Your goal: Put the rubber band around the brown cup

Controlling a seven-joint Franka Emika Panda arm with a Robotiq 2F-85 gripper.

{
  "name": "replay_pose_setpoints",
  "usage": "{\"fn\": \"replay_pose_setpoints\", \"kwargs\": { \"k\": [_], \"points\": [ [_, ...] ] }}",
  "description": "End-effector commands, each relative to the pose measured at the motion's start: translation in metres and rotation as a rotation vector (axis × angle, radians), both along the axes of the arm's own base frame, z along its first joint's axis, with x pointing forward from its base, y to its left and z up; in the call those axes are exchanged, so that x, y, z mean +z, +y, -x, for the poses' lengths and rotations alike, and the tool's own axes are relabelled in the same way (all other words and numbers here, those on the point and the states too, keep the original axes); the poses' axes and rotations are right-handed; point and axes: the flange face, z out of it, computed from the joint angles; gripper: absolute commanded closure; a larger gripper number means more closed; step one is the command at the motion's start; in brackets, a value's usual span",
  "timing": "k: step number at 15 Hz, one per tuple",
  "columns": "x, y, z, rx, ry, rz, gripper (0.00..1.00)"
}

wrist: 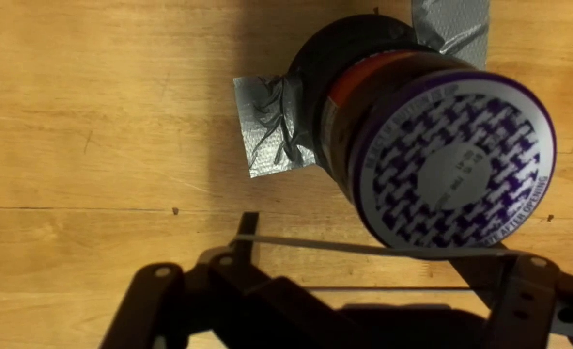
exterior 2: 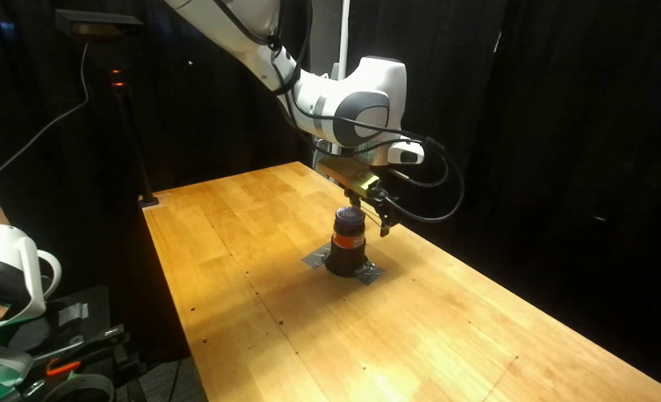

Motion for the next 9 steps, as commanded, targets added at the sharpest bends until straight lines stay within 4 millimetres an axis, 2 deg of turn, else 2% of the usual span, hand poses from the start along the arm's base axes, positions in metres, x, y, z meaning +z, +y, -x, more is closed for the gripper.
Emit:
{"fn": "replay_pose_setpoints", "kwargs": {
  "k": [1,9],
  "points": [
    [-0.001,0.004,0.000,0.005,0.023,0.020,0.00],
    [-0.006,0.008,0.015,0.021,0.148,0.018,0.00]
  ]
}}
